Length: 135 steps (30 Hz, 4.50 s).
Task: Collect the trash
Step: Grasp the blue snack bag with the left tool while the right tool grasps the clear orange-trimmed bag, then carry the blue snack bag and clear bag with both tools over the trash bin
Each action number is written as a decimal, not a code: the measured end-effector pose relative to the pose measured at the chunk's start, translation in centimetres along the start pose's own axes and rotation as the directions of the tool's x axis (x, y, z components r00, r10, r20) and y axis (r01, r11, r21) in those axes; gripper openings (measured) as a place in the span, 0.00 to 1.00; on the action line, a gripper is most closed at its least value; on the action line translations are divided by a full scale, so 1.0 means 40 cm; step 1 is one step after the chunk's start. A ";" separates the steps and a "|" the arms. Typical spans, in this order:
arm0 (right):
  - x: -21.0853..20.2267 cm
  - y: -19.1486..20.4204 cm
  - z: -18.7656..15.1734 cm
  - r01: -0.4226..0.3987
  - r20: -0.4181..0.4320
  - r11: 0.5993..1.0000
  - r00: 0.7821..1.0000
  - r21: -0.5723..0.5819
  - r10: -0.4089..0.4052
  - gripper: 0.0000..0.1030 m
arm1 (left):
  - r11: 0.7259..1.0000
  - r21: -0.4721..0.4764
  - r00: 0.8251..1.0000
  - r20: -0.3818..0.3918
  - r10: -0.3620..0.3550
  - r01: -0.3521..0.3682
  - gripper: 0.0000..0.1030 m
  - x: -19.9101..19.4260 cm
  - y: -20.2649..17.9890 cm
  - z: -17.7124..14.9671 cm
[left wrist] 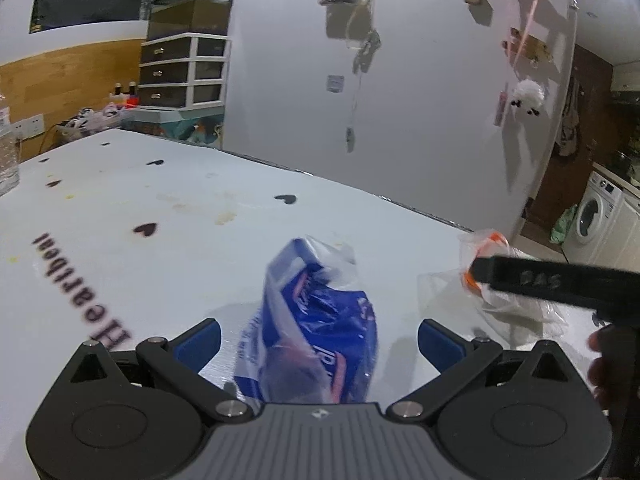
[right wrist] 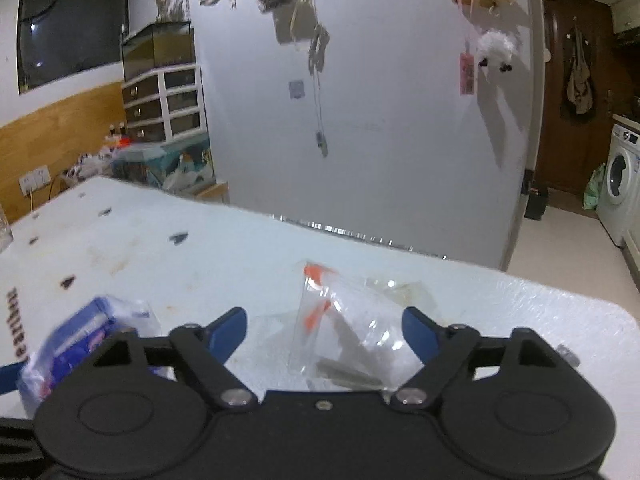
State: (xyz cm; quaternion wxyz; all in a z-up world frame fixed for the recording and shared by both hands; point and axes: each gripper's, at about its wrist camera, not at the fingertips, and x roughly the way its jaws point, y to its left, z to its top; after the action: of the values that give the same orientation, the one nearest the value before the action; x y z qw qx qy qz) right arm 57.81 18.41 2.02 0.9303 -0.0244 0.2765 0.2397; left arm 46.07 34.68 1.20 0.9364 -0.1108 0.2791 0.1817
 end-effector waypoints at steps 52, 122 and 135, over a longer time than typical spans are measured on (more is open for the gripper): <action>-0.460 -0.288 -0.092 -0.260 0.053 0.965 0.964 -0.017 0.260 0.01 | 0.977 0.190 0.992 0.064 -0.105 0.092 0.42 -0.116 -0.215 -0.016; -0.527 -0.254 -0.240 0.024 0.066 0.747 0.997 -0.665 0.027 0.06 | 0.928 0.200 0.949 -0.029 -0.315 0.315 0.42 -0.166 -0.380 -0.090; -0.640 -0.469 -0.276 0.123 0.061 0.912 0.992 -0.392 -0.108 0.06 | 0.888 0.244 0.921 -0.079 -0.382 0.390 0.42 -0.228 -0.583 -0.168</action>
State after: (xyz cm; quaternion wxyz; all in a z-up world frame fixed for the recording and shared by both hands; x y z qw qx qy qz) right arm 42.13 -11.23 4.52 0.9239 -0.2230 0.2028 0.2357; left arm 45.11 8.88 3.29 0.9560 -0.0453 0.2862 -0.0471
